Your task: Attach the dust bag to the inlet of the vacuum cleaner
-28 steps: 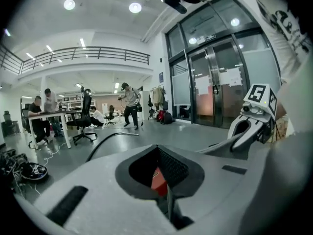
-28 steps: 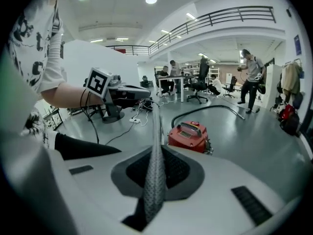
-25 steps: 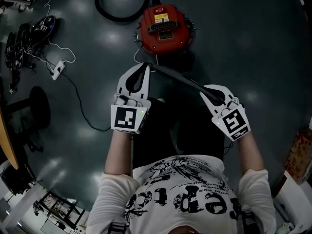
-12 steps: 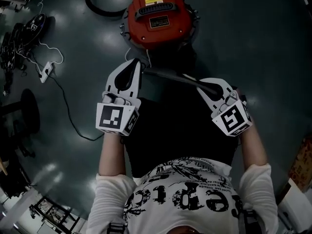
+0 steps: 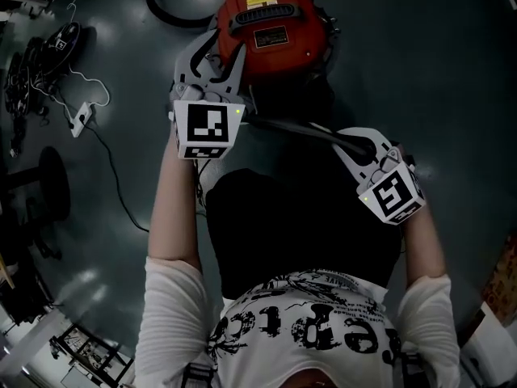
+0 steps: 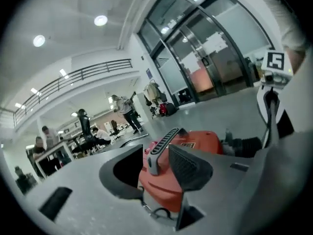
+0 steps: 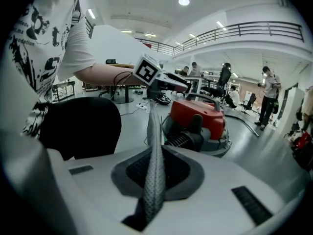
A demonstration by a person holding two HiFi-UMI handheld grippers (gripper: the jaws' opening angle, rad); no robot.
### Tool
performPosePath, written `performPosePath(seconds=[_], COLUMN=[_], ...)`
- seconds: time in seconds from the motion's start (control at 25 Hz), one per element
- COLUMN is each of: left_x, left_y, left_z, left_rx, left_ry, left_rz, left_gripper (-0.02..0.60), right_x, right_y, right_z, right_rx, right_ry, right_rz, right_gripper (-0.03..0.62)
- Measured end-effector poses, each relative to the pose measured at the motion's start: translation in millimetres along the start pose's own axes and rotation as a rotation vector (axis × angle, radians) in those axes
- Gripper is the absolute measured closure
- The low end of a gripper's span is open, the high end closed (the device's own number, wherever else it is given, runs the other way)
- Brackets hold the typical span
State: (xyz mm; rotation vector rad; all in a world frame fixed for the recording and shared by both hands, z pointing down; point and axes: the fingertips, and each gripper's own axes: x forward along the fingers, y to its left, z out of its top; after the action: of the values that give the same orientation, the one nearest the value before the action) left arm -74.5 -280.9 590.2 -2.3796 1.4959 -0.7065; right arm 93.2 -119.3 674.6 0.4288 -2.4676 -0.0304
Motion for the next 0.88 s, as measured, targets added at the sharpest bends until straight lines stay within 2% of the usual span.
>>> performPosePath(seconds=[0.08,0.24,0.4,0.48,0.64,0.8,0.84,0.88], left_x=[20.5,44.4,53.0,57.8,73.3,88.7,92.2,95.3], left_y=[3.0,0.4,-9.9,-13.6,-14.1,-21.1,-23.4,-25.1], left_z=[-4.1,-5.9,-13.2,-19.8,-22.2,-14.1,-13.5,-13.8], left_rx=[0.069,0.124,0.215,0.282,0.359,0.602,0.641,0.647], left_ry=[0.02,0.042,0.097,0.127,0.146,0.106,0.104,0.108], left_rz=[-0.021,-0.102,-0.177,-0.193,-0.214,-0.239,-0.241,-0.243], left_gripper=[0.434,0.433,0.431,0.425,0.426,0.442,0.461,0.471], right_x=[0.4,3.9,6.3,8.3,13.0,17.1,18.1,19.0], right_y=[1.0,-2.6,-5.1,-6.5,-7.8,-11.0,-11.1,-11.2], right_z=[-0.4,-0.3,-1.0,-2.6,-3.5,-6.8,-8.0,-9.4], right_rx=[0.007,0.009,0.044,0.048,0.015,-0.05,-0.062,-0.073], right_ry=[0.002,0.004,-0.019,-0.013,0.002,0.035,0.038,0.038], right_rz=[0.016,0.027,0.072,0.088,0.109,0.107,0.105,0.103], right_gripper=[0.572,0.572,0.572,0.572,0.572,0.572,0.572,0.572])
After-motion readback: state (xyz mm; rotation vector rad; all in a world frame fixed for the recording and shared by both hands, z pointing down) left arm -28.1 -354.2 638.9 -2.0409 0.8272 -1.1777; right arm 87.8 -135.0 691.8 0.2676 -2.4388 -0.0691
